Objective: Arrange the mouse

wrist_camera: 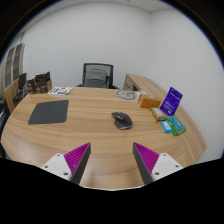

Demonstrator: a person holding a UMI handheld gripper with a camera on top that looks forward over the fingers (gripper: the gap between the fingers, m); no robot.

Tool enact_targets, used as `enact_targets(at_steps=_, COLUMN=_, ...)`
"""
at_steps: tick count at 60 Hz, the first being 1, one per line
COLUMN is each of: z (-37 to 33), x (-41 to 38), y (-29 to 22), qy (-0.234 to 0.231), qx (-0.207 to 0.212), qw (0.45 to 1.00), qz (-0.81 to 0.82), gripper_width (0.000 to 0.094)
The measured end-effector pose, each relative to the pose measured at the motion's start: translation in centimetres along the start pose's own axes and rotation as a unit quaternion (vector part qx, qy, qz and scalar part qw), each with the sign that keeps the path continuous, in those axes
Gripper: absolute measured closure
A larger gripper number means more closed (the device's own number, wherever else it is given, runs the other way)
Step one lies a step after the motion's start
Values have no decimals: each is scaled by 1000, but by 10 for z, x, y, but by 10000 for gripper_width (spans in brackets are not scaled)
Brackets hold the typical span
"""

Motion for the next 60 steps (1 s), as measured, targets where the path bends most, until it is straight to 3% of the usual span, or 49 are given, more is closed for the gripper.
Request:
enact_targets(at_steps=21, z=85, x=64, y=-9, qy=-7, qx=-4, qw=1000, qz=-11, gripper_width=76)
enact_targets(at_steps=60, z=244, x=72, y=-36, qy=-32, qx=-11, qw=999, qz=9, gripper_width=73)
Point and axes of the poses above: the point between the fingertips, and its own axes, seen from behind it with the camera up: x to the right, y down, z forward, the way the camera looks, the point moved 9 cm from there along -z, backward, against the way the camera looks, and after that the axes turned 3 degrees about x, right-handed, at the moved point
